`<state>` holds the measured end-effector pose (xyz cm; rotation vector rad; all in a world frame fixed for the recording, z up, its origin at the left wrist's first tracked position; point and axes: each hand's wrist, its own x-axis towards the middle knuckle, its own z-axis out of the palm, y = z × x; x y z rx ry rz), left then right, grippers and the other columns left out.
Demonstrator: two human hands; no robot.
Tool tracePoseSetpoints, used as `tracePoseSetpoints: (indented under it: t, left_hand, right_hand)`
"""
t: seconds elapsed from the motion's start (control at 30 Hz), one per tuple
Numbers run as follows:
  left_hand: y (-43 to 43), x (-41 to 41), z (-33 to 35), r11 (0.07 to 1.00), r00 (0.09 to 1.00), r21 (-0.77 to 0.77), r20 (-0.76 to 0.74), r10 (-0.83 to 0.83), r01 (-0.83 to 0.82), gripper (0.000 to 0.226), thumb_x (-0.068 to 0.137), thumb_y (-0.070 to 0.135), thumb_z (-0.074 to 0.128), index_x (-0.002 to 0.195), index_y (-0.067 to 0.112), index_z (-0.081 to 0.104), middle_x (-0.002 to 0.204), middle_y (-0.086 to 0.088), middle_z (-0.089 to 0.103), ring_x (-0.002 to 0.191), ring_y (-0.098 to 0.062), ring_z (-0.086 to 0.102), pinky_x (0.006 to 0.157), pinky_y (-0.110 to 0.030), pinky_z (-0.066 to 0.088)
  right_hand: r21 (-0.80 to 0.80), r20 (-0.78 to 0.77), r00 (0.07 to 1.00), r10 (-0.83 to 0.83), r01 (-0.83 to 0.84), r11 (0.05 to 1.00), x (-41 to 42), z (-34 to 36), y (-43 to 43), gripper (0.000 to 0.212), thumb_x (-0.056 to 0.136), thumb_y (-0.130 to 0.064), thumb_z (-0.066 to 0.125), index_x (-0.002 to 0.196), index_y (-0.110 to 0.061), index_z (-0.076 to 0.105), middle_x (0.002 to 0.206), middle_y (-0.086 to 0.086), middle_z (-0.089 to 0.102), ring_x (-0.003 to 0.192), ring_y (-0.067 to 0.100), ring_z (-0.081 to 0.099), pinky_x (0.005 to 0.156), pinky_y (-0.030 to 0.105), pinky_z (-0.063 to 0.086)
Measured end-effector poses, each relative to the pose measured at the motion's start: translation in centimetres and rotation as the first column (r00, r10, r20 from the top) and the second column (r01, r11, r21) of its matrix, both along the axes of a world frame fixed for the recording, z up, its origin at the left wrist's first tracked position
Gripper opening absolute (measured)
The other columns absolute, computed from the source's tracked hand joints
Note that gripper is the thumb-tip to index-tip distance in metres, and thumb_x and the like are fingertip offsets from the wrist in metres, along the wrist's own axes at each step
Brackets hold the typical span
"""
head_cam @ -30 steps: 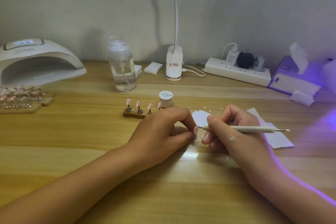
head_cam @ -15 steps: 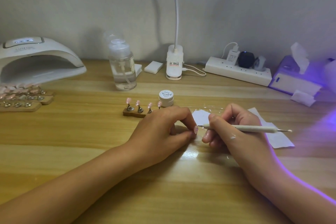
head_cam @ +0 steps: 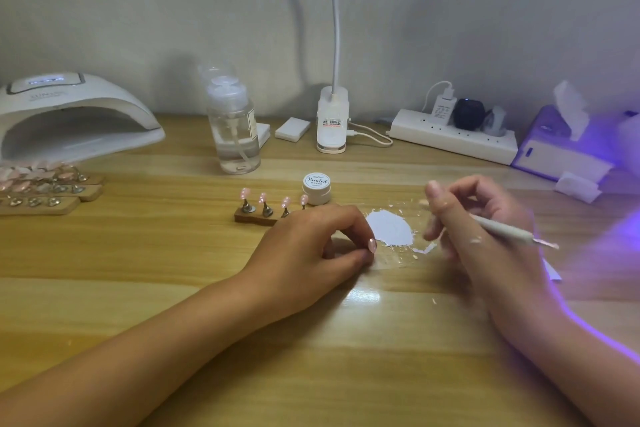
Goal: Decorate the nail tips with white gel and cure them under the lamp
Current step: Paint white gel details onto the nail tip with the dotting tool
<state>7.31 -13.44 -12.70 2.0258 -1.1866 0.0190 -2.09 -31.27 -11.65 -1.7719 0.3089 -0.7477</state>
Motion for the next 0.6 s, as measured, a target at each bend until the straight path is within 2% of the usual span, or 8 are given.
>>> tracePoseSetpoints:
  t: [0.13,0.27,0.37,0.43,0.5,0.57,0.6]
  left_hand:
    - [-0.03,-0.08,0.13,1.000,1.000,0.003,-0.012,0.002,-0.002,0.012,0.084,0.018,0.074,0.084,0.028,0.067,0.082,0.023,0.067,0.059,0.013,0.050,0.056,-0.008,0.030]
    - [-0.04,-0.07,0.15,1.000,1.000,0.004,-0.006,0.010,-0.010,0.013,0.084,0.015,0.075,0.083,0.026,0.068,0.066,0.036,0.056,0.057,0.012,0.050,0.055,-0.006,0.031]
    - [0.01,-0.05,0.16,1.000,1.000,0.008,-0.005,0.009,-0.009,0.013,0.084,0.017,0.075,0.083,0.028,0.067,0.068,0.035,0.057,0.057,0.011,0.050,0.055,-0.007,0.032]
    - [0.04,0.01,0.11,1.000,1.000,0.007,-0.013,0.009,-0.009,0.014,0.084,0.018,0.074,0.082,0.030,0.067,0.072,0.032,0.060,0.057,0.010,0.051,0.056,-0.008,0.032]
    - [0.02,0.03,0.10,1.000,1.000,0.012,-0.022,0.012,-0.012,0.014,0.084,0.021,0.074,0.082,0.032,0.066,0.077,0.029,0.063,0.057,0.005,0.052,0.056,-0.010,0.030]
    - [-0.01,0.02,0.12,1.000,1.000,0.018,-0.023,0.018,-0.017,0.014,0.085,0.022,0.073,0.082,0.033,0.065,0.076,0.030,0.062,0.056,0.002,0.052,0.056,-0.011,0.029]
    - [-0.02,0.01,0.17,1.000,1.000,0.020,-0.022,0.020,-0.020,0.015,0.085,0.022,0.073,0.082,0.033,0.065,0.075,0.032,0.061,0.056,0.001,0.052,0.056,-0.011,0.030]
  right_hand:
    - [-0.026,-0.199,0.980,0.000,-0.005,1.000,0.23,-0.65,-0.63,0.020,0.093,-0.030,0.064,0.085,-0.018,0.049,0.065,0.001,0.073,0.041,0.011,0.051,0.046,0.024,0.038]
    - [-0.098,-0.282,0.959,0.020,-0.049,0.994,0.19,-0.69,-0.33,0.027,0.088,-0.030,0.067,0.072,-0.019,0.049,0.062,0.001,0.073,0.045,0.005,0.057,0.054,0.027,0.038]
    - [-0.101,-0.293,0.956,-0.013,-0.017,0.995,0.40,-0.66,-0.57,0.022,0.082,-0.021,0.066,0.067,-0.023,0.050,0.056,0.002,0.070,0.042,0.000,0.052,0.056,0.028,0.036]
    - [-0.136,-0.289,0.956,-0.056,0.017,0.991,0.47,-0.72,-0.57,0.025,0.086,-0.029,0.067,0.070,-0.021,0.049,0.058,-0.001,0.071,0.046,-0.002,0.055,0.057,0.029,0.038]
    - [-0.170,-0.326,0.945,-0.042,-0.015,0.985,0.50,-0.70,-0.43,0.029,0.086,-0.033,0.068,0.071,-0.018,0.050,0.057,-0.002,0.070,0.047,0.001,0.058,0.053,0.025,0.043]
    - [-0.151,-0.334,0.942,-0.042,-0.010,0.988,0.61,-0.68,-0.63,0.024,0.083,-0.025,0.068,0.069,-0.017,0.050,0.055,0.002,0.068,0.045,0.007,0.056,0.049,0.024,0.043]
    - [-0.139,-0.321,0.945,-0.063,0.019,0.990,0.65,-0.64,-0.75,0.022,0.082,-0.024,0.067,0.069,-0.017,0.050,0.056,0.002,0.069,0.048,0.008,0.057,0.052,0.026,0.042]
